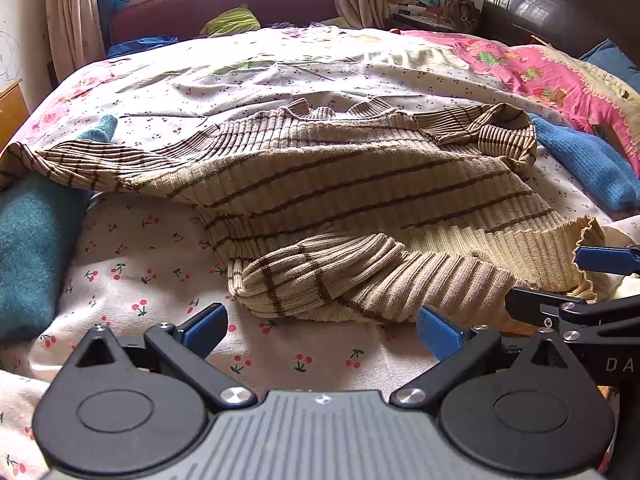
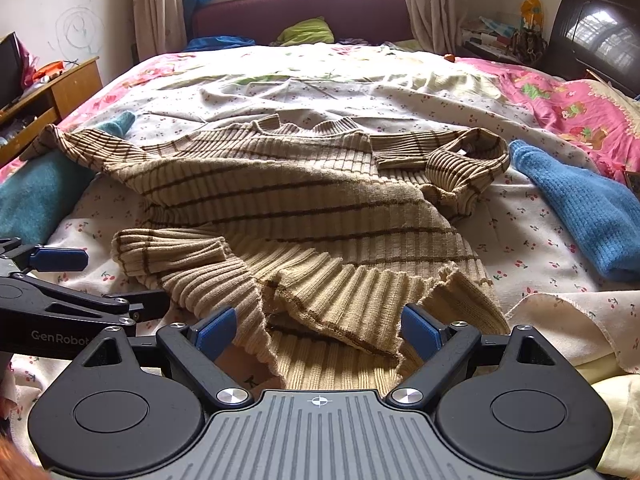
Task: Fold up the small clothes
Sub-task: 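Move both grippers toward the beige striped sweater's hem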
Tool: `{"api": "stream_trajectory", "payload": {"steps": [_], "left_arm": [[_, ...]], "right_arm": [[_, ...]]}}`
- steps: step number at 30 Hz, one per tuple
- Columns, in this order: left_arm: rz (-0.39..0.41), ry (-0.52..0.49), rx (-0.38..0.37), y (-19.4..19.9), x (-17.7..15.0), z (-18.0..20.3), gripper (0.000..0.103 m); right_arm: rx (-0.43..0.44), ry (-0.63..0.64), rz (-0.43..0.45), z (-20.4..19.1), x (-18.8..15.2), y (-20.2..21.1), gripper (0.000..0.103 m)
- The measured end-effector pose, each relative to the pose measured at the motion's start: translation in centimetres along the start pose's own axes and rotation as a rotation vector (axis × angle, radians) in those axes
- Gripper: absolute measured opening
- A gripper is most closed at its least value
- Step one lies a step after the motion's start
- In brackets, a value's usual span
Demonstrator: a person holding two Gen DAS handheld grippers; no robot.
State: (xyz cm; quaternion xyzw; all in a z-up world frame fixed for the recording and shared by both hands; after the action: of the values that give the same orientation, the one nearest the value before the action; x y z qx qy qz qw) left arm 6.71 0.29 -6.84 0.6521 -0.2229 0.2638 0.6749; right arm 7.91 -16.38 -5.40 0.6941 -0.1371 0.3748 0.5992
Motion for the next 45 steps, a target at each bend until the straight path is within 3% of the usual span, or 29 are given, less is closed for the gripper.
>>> {"api": "stream_trajectory", "payload": {"steps": [29, 45], "left_arm": [[0.024, -0.052, -0.047, -2.0, 2.9, -0.9, 0.103], [-0.029, -0.092, -0.067, -3.8, 2.7, -0.6, 0.103]], "right_arm": [[0.021, 0.036, -0.024, 0.1, 1.5, -2.5, 0.090], [0.044, 0.080, -0.040, -0.5, 2.1, -4.0, 0.090]]}}
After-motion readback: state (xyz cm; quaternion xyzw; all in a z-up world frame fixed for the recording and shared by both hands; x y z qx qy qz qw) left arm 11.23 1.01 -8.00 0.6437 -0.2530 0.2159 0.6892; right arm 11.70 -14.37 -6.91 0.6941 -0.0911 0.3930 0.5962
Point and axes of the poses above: each gripper's, at about its wrist camera, not at the fingertips, and y roughly against the way its jaws point, z to its right, x to its top, the point moved 8 cm from there along -y, roughly the way its jaws point, and after that the axes turned 3 degrees about y, right-handed, at the moved point
